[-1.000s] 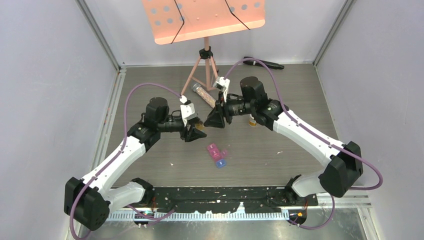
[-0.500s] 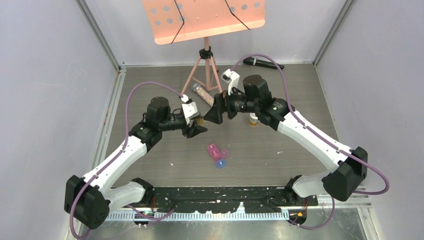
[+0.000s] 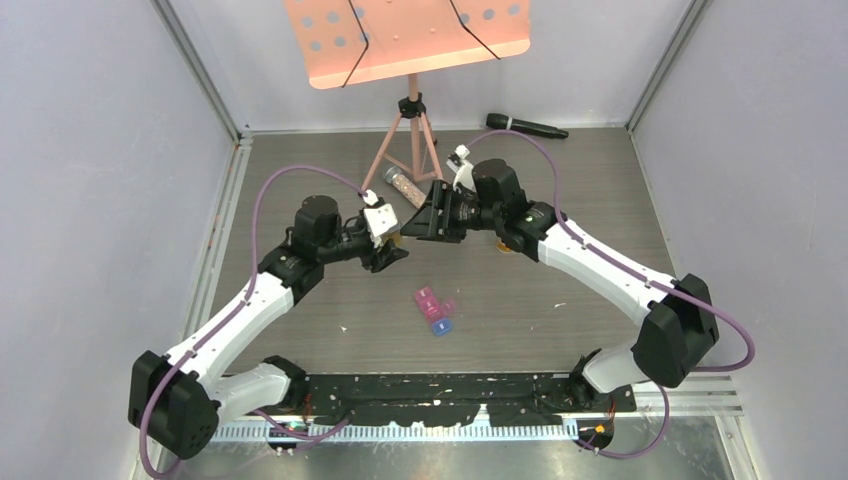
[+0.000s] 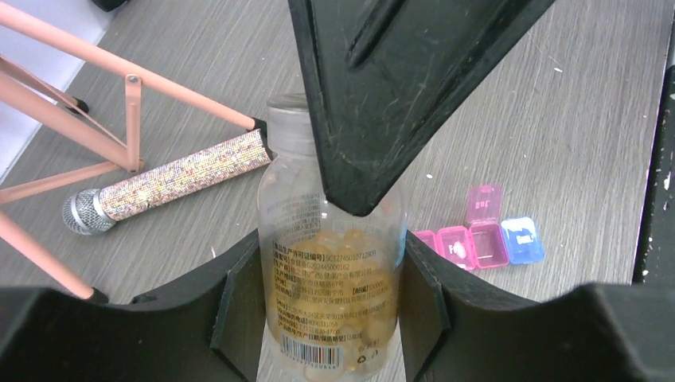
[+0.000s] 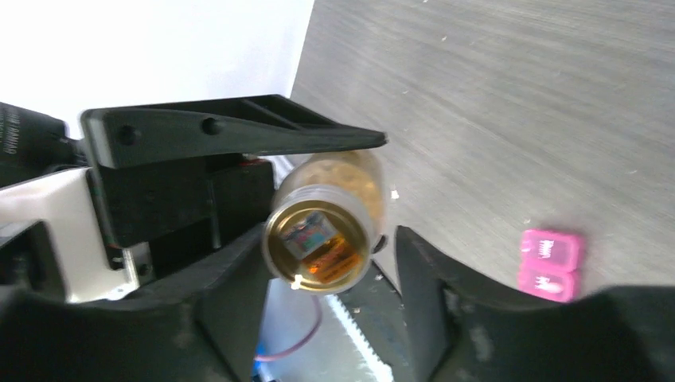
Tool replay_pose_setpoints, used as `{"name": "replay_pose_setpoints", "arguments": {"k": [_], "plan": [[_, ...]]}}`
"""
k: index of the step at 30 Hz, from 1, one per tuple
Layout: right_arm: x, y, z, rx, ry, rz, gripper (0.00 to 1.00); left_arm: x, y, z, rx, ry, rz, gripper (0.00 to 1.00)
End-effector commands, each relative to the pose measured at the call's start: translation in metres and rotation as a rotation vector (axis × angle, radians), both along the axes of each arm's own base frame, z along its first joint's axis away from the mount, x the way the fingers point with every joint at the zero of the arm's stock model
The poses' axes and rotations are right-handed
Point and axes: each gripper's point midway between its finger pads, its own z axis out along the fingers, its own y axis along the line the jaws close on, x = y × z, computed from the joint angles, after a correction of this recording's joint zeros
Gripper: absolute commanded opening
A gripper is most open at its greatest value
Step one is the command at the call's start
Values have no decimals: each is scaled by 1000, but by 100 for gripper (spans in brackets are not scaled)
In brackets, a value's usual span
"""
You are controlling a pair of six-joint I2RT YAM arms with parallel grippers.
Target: Sort the pills into containers
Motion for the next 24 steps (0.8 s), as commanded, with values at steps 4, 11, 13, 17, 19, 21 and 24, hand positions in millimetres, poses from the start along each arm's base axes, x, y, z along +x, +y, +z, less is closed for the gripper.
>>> {"name": "replay_pose_setpoints", "arguments": {"k": [4,11,13,17,19,21,24], "plan": [[2,12,20,98,-30,44,33,-3,-3,6,12,-4,-40,0],[-12,12,34,121,-378,386,25,-17,-6,2,23,39,-108,0],[-23,12,34,147,-450,505,27,-21,-7,2,19,48,-130,0],[-27,7,29,101,-562,603,34,-30,-9,-1,25,75,-182,0],[-18,1,24,22,-605,571,60,-30,-9,-2,30,83,-180,0],[-11,-6,23,-40,-622,516,88,-27,-8,-2,31,72,-165,0],[-4,-13,27,-71,-585,419,97,-19,-7,-1,33,44,-135,0]]}}
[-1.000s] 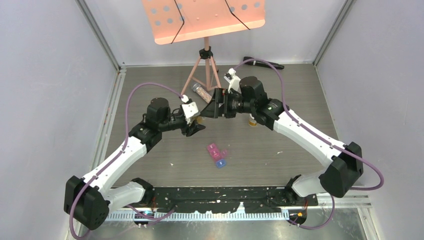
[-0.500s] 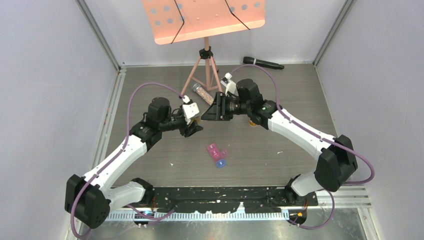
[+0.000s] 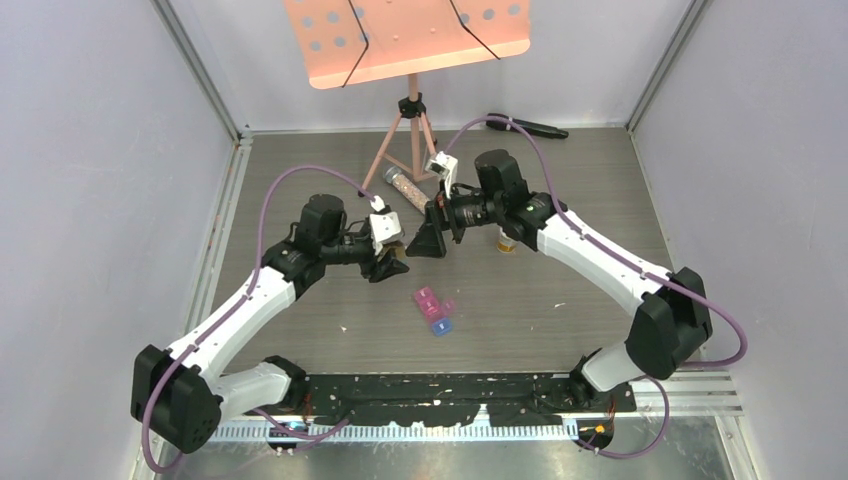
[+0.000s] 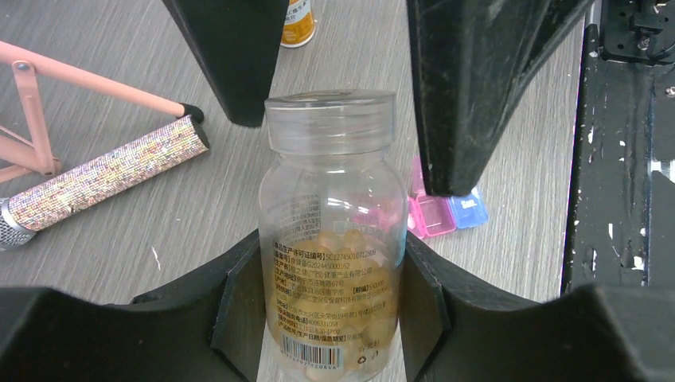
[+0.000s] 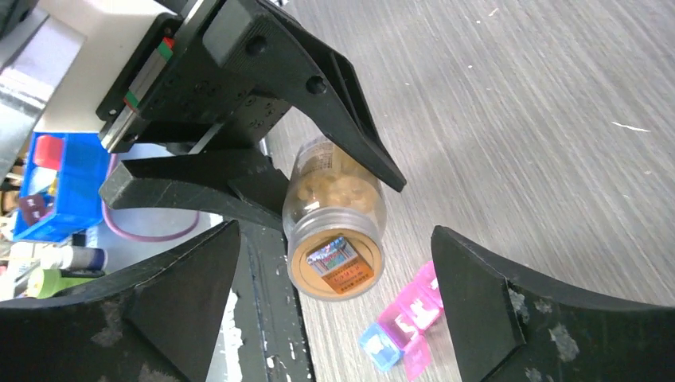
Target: Sort the pills into containers
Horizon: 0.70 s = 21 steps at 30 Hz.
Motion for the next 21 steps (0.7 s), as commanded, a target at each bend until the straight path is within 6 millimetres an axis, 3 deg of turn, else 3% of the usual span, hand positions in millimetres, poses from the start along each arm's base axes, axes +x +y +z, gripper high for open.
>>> {"name": "replay_pose_setpoints", "arguments": {"k": [1,5,10,11,16,21], "plan": [[11,-12,37,9,-141,-105,96,9,-5,18,-28,-81,-7,0],[22,-17,37,8,-22,-265,95,20,-1,17,-19,-112,44,0],[37,-19,18,41,262,-516,95,28,2,16,-23,-150,87,0],[39,-16,25,94,316,-546,95,29,3,17,-25,-157,100,0],[40,-12,18,163,452,-608,99,34,4,21,-50,-193,127,0],[38,-4,29,250,531,-594,75,35,4,20,-54,-193,134,0]]}}
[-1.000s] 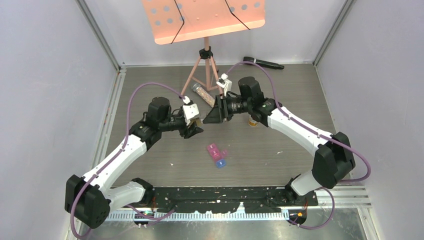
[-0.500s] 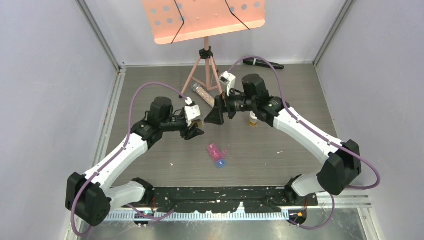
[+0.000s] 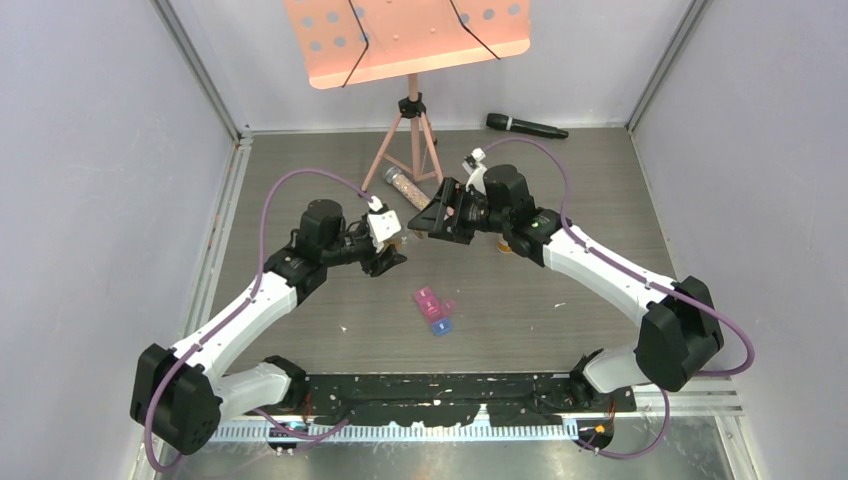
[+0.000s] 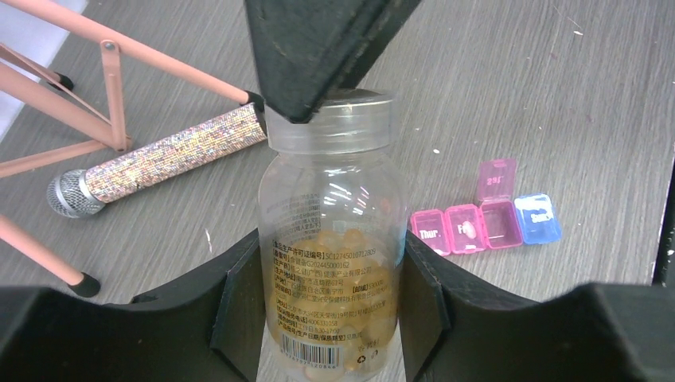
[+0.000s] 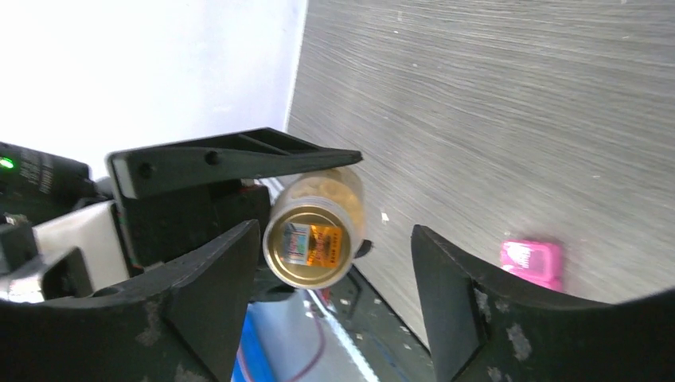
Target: Sort the pills into containers
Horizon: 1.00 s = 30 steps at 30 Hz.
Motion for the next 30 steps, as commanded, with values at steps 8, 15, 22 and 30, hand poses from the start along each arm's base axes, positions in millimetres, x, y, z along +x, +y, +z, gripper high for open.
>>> {"name": "replay_pose_setpoints", "arguments": {"k": [8,15,22,30], "plan": [[-2,21,45,217,29,26,77,9,-5,26,-58,-93,5,0],[-5,27,43,173,10,109,68,5,-7,26,-57,-86,-17,0],[-7,25,33,100,-2,137,56,5,-6,26,-50,-81,-18,0],[-10,18,31,3,-135,222,28,6,0,25,-28,-68,19,0]]}}
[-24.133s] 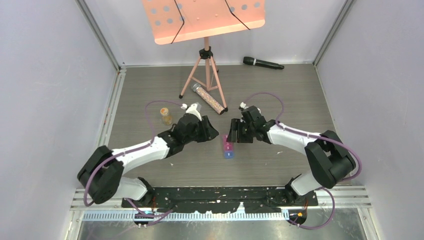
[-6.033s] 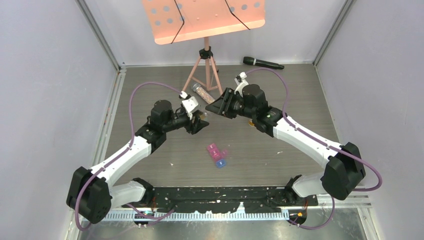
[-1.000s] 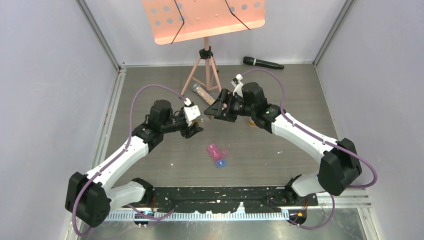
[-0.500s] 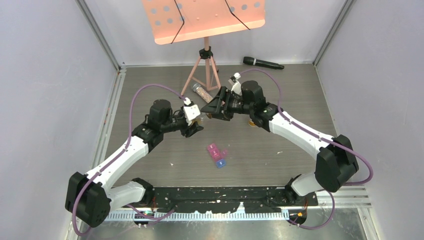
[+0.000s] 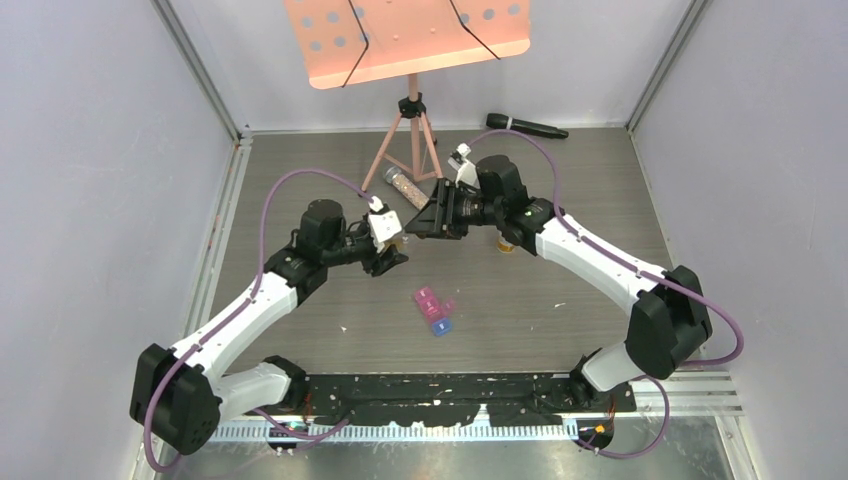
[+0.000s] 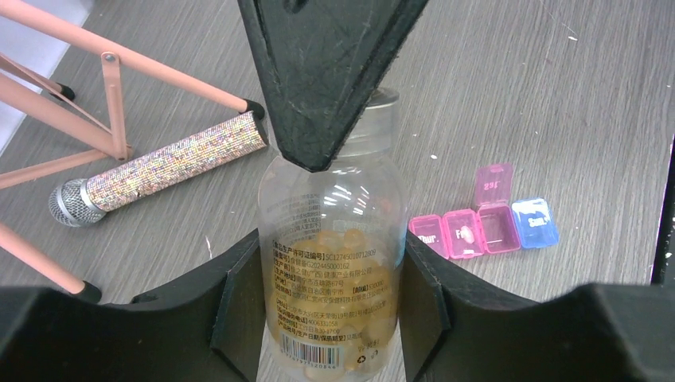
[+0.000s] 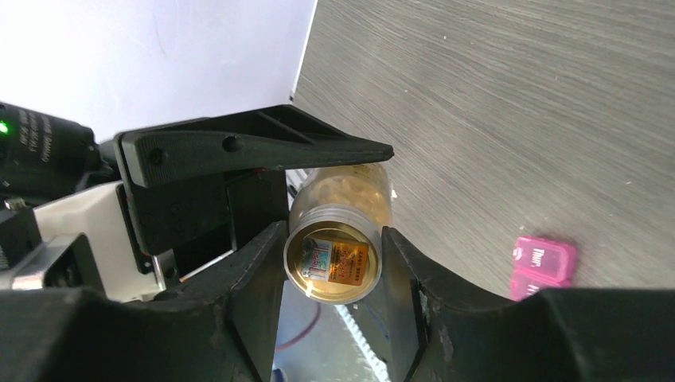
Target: Sort the pills into containers
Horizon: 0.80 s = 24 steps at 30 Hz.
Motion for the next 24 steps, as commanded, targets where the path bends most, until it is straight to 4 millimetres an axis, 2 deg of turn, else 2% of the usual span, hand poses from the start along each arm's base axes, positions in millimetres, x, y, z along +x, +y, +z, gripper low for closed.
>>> {"name": "replay_pose_setpoints", "arguments": {"k": [1,7,12,16,19,24], "plan": [[-3,0,22,-32,-224,123,28,3,2,22,-19,-55,22,0],[-12,-3,34,-16,-459,264,28,-12,2,25,-35,-61,-29,0],[-3,-9,45,-23,-604,249,29,-40,-5,21,-49,2,-164,0],[-11,-13,64,4,-710,290,29,-57,-10,25,-92,75,-260,0],[-23,-20,80,13,-818,331,28,-62,-12,26,-101,108,-295,0],[-32,-31,90,-19,-951,369,28,-65,-15,31,-117,125,-333,0]]}}
